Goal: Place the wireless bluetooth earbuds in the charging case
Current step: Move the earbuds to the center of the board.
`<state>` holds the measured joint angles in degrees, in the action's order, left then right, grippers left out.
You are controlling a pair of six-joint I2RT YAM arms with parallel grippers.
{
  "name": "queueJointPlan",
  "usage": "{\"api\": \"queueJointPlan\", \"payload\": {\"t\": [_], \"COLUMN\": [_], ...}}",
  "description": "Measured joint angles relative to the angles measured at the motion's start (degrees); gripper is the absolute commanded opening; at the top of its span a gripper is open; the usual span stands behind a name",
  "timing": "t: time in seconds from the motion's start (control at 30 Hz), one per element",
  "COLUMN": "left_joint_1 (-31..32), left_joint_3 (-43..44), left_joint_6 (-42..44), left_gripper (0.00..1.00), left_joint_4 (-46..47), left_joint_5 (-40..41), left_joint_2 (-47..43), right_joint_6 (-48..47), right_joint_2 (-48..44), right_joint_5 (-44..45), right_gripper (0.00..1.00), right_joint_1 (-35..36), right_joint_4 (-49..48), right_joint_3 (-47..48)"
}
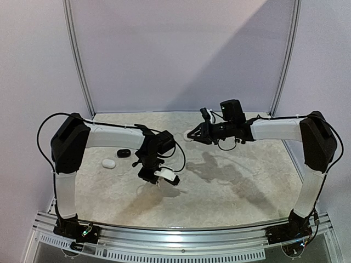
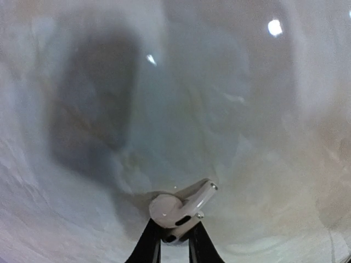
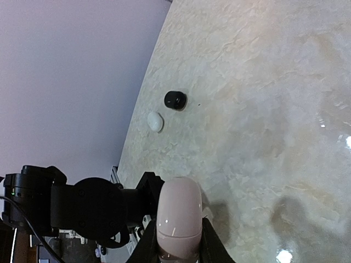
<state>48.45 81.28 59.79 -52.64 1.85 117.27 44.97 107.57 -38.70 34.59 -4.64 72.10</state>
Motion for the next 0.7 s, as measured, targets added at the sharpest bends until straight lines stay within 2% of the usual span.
{"api": "queueJointPlan", "payload": {"t": [0.13, 0.3, 0.37, 0.53, 0.7], "left_joint_1": [2.27, 4.2, 4.31, 4.31, 3.72], "left_joint_3": [5.07, 6.05, 5.75, 3.82, 3.32], "left_joint_6": [-1.46, -1.66, -1.51, -1.51, -2.82], "left_gripper": [0.25, 0.58, 0.66, 0.75, 0.77], "left_joint_4": [0.0, 0.57, 1.18, 1.05, -1.66], "left_joint_5": [-1.88, -2.8, -2.67, -1.31, 0.17], "left_joint_2": [3.3, 4.04, 3.69, 2.19, -1.01], "right_joint_6": [-1.55, -3.34, -3.72, -4.31, -5.27], "right_joint_2": [-3.58, -6.29, -6.64, -6.73, -6.73], "right_joint_5": [2.32, 4.15, 4.39, 5.18, 5.79], "right_gripper": [0.01, 0.01, 0.02, 0.02, 0.01], "right_joint_1": [-2.23, -2.73, -2.71, -2.69, -2.69], "right_joint_4": [2.19, 4.28, 4.63, 5.81, 8.0], "right_joint_3": [-1.09, -1.25, -1.27, -1.25, -0.61]}}
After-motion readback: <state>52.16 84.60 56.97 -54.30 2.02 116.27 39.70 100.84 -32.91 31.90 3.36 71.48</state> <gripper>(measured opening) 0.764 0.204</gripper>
